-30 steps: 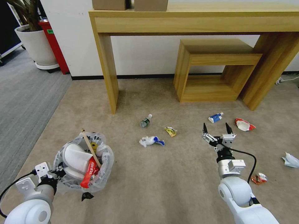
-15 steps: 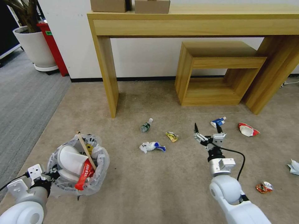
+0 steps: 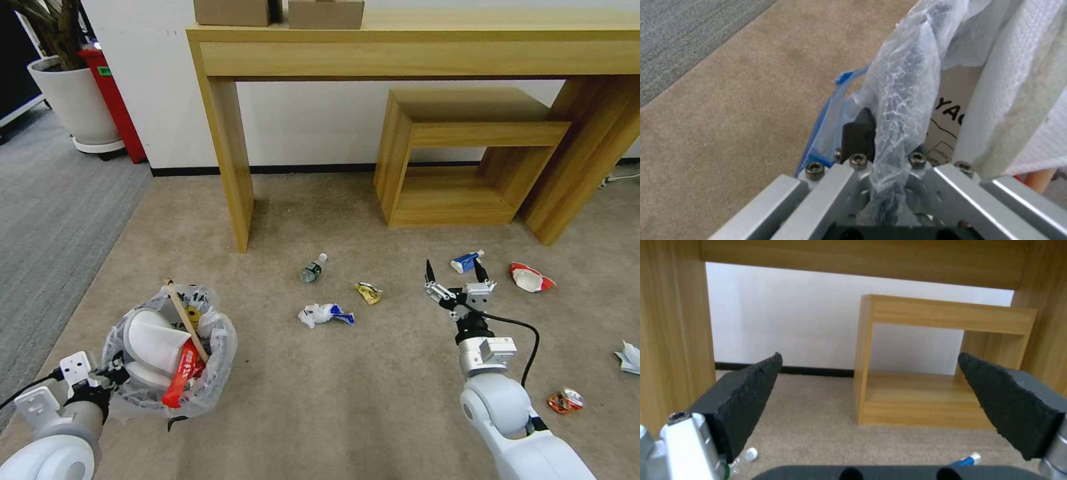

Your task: Pick up the trash bin and place the garbage on the floor into it.

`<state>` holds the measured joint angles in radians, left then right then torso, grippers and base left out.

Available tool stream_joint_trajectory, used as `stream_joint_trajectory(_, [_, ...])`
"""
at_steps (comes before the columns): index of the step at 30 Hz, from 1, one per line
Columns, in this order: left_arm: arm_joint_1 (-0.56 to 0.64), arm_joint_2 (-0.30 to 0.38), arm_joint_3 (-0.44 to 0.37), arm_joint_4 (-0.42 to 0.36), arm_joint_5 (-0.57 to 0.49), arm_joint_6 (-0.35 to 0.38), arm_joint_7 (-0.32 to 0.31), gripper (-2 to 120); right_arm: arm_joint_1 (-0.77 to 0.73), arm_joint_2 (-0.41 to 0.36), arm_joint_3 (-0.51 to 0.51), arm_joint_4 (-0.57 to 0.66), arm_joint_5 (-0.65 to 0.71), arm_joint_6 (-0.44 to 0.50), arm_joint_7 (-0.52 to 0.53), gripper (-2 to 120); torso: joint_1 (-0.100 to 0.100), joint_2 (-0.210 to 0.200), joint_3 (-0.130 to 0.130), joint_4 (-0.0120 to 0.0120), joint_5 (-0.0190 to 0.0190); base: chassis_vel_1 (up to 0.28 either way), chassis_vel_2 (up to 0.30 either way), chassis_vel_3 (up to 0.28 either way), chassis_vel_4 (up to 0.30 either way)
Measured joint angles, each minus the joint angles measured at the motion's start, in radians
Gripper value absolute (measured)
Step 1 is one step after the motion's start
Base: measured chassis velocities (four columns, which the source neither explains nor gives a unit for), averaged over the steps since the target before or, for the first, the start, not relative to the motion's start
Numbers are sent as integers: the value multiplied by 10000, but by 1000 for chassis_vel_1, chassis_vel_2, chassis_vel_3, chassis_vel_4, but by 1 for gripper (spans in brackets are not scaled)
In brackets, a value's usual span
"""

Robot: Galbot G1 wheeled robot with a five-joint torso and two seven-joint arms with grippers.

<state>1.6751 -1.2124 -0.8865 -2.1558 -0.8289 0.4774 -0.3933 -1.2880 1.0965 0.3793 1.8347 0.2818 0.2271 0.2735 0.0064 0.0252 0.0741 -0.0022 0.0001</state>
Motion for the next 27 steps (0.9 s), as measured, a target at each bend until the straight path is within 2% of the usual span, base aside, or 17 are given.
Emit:
stream_joint_trajectory(9, [-127,-195,186,100,178,-1,11,0,25,-52,-56,24,-2,-93,23,100,0,0,0,0,0,0,0,0,0])
stream_joint_trajectory(27, [-137,-252,219,139,253,-116,50,0,-117,63,-30,-17,-129,0,31,100,0,0,1,0,0,-91,92,88,-94])
